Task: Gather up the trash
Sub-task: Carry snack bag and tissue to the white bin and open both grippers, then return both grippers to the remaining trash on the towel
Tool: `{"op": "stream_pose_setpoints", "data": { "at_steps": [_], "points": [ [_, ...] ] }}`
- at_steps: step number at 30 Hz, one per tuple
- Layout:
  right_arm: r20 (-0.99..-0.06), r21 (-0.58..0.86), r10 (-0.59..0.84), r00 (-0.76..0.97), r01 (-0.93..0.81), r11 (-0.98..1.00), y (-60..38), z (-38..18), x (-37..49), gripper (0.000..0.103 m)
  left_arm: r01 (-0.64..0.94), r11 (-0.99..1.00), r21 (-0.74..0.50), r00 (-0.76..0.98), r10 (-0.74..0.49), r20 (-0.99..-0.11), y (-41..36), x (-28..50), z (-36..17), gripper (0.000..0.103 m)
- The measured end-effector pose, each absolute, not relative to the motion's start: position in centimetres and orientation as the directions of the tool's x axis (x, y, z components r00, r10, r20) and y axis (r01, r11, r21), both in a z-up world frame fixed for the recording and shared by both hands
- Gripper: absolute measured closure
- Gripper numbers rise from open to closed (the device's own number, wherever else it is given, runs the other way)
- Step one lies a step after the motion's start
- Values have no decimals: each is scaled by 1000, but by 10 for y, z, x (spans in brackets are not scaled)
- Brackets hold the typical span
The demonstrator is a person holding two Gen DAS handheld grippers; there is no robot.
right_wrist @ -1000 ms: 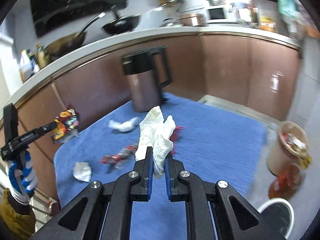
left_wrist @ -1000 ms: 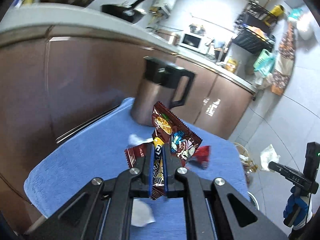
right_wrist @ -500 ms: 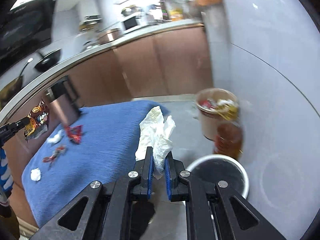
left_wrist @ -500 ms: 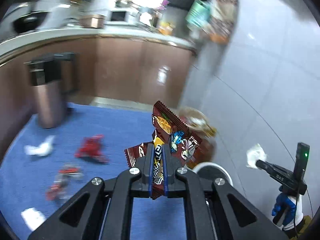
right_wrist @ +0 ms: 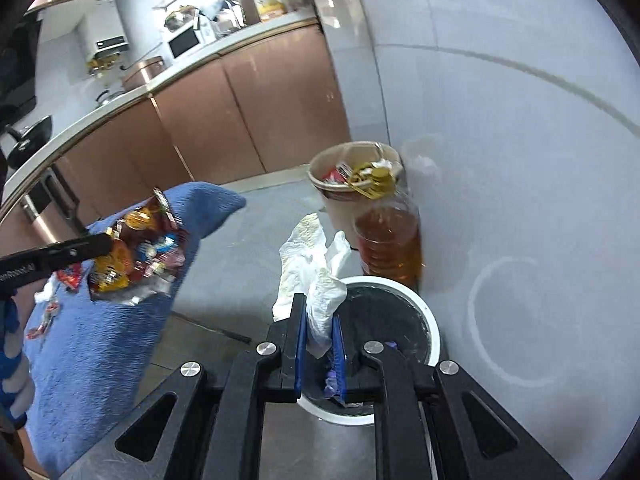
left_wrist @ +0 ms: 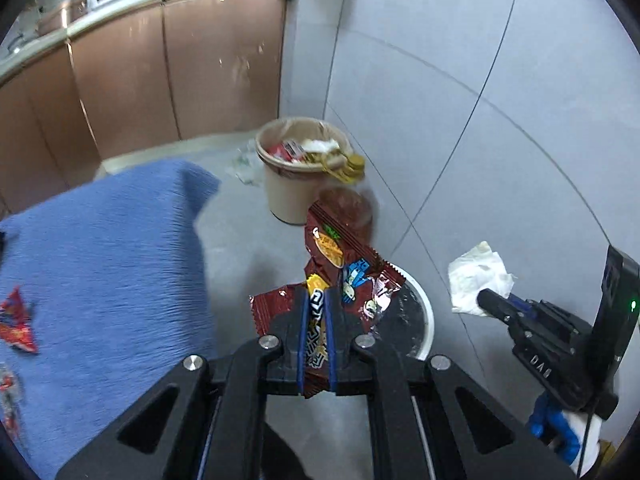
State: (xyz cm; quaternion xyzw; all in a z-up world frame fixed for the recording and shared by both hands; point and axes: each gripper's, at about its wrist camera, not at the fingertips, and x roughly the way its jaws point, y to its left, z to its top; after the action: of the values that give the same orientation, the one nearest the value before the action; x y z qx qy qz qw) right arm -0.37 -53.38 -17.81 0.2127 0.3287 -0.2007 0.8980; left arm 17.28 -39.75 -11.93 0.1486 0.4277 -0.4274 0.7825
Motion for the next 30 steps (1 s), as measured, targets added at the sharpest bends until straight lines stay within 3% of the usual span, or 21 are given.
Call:
{"op": "stream_pose_setpoints", "data": {
  "at_steps": [8, 10, 12, 14, 21, 30],
  "points": [
    [-706, 220, -257, 659, 550, 806, -557, -203, 12, 88, 792, 579, -195, 195, -541, -818, -453, 182, -136, 94],
    [-710, 215, -269, 651, 564, 797, -560, -206, 11, 73, 786, 574, -227, 164, -549, -819, -459, 184, -141, 87],
    [-705, 203, -294, 645, 582, 787, -561, -206, 7, 52, 773, 572, -274, 130, -566, -814, -460, 187, -145, 63],
    [-704, 191, -310, 639, 592, 783, -561, -205, 4, 50, 766, 567, -302, 116, -584, -803, -459, 186, -144, 54],
    [-700, 176, -325, 636, 594, 785, -558, -198, -1, 48, 764, 561, -318, 118, -607, -786, -445, 183, -135, 53],
    [-673, 171, -309, 672, 548, 819, -542, -181, 5, 46, 750, 617, -237, 263, -608, -749, -394, 179, -106, 53]
  ]
}}
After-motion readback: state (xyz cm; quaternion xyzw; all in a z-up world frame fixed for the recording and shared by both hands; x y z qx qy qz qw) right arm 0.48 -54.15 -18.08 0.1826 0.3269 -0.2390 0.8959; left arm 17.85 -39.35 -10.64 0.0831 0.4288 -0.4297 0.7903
